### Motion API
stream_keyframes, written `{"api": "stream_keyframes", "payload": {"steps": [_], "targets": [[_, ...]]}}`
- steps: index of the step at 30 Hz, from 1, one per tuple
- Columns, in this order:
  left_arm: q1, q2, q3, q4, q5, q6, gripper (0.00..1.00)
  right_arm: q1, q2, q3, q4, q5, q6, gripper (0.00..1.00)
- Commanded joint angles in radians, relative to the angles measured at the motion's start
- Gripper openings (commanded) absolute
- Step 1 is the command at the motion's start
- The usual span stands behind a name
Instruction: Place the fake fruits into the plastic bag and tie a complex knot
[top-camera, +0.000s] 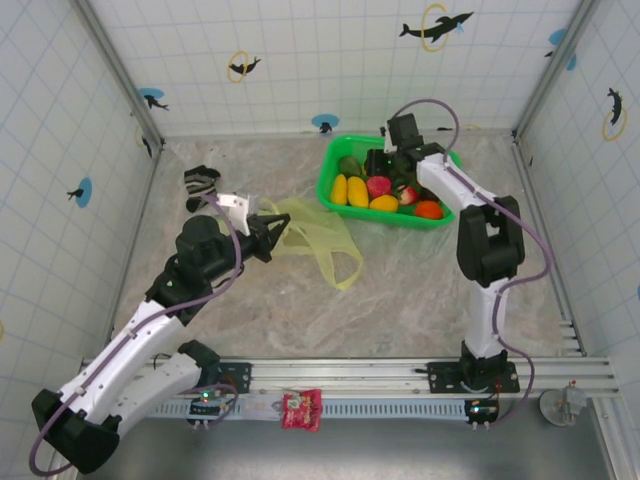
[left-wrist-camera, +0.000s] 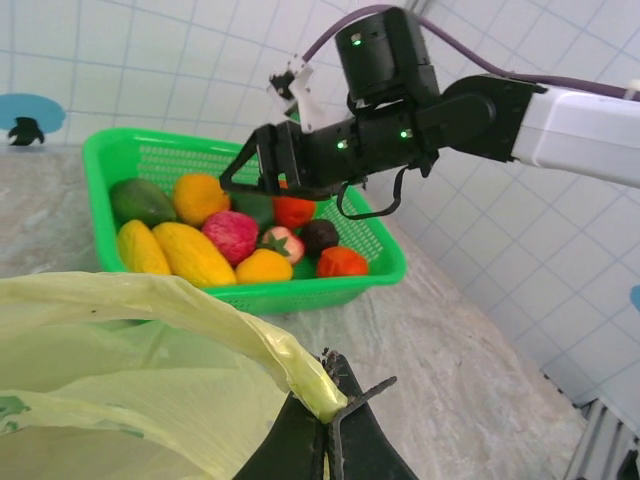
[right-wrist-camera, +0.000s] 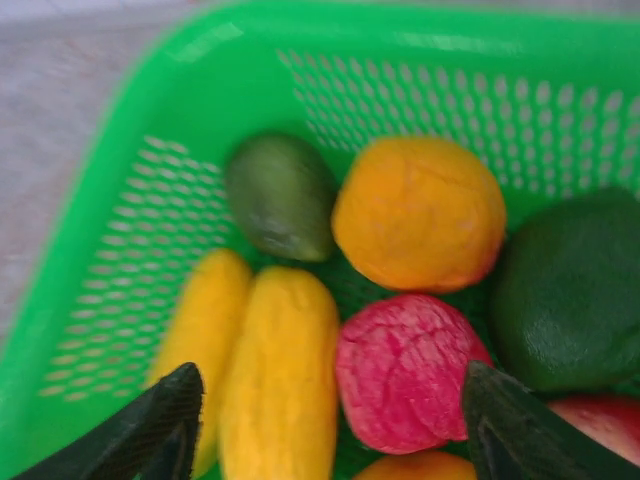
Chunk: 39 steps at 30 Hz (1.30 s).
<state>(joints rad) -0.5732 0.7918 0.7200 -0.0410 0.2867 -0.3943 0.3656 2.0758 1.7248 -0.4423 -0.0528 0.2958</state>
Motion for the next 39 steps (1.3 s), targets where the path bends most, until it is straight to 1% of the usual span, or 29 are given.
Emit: {"api": "stream_keyframes", "payload": {"steps": [1,2,3,4,6,10,12,16,17,22,26,27,29,30,37,39], "targets": [[-0.003,-0.028,-0.032,-0.031,-0.063,0.028,0.0,0.014,0.052,0.088,-0.091,0.108,-0.018,0.77],[-0.003,-0.034,-0.039,-0.032,-0.066,0.031,0.0,0.014,0.064,0.096,-0.096,0.111,-0.022,0.78],[-0.002,-0.037,-0.043,-0.034,-0.066,0.034,0.0,0.013,0.081,0.108,-0.1,0.107,-0.023,0.82],[-0.003,-0.039,-0.045,-0.038,-0.067,0.038,0.0,0.013,0.102,0.128,-0.114,0.109,-0.024,0.83],[-0.003,-0.044,-0.046,-0.047,-0.075,0.045,0.0,0.013,0.141,0.162,-0.138,0.101,-0.026,0.83],[-0.002,-0.06,-0.05,-0.061,-0.1,0.059,0.0,0.01,0.199,0.199,-0.167,0.044,-0.017,0.83],[-0.002,-0.065,-0.058,-0.064,-0.114,0.061,0.0,0.006,0.207,0.198,-0.161,0.044,-0.009,0.84],[-0.002,-0.068,-0.067,-0.063,-0.116,0.065,0.0,-0.004,0.274,0.225,-0.16,0.039,0.003,0.85],[-0.002,-0.068,-0.065,-0.063,-0.116,0.066,0.0,-0.006,0.282,0.231,-0.16,0.035,0.005,0.84],[-0.002,-0.075,-0.065,-0.068,-0.129,0.076,0.0,-0.011,0.299,0.235,-0.169,0.018,0.014,0.74],[-0.003,-0.07,-0.061,-0.067,-0.131,0.077,0.0,-0.019,0.263,0.221,-0.168,0.008,0.014,0.56],[-0.003,-0.068,-0.06,-0.066,-0.129,0.077,0.0,-0.021,0.246,0.213,-0.161,0.001,0.015,0.55],[-0.003,-0.065,-0.06,-0.064,-0.129,0.078,0.0,-0.025,0.22,0.187,-0.14,0.0,0.017,0.54],[-0.003,-0.063,-0.06,-0.062,-0.129,0.08,0.0,-0.024,0.174,0.177,-0.13,0.001,0.015,0.54],[-0.002,-0.051,-0.062,-0.049,-0.133,0.077,0.0,-0.043,0.006,0.082,-0.062,-0.014,0.028,0.52],[-0.003,-0.049,-0.055,-0.049,-0.133,0.078,0.0,-0.043,-0.057,0.037,-0.017,-0.053,0.028,0.52]]}}
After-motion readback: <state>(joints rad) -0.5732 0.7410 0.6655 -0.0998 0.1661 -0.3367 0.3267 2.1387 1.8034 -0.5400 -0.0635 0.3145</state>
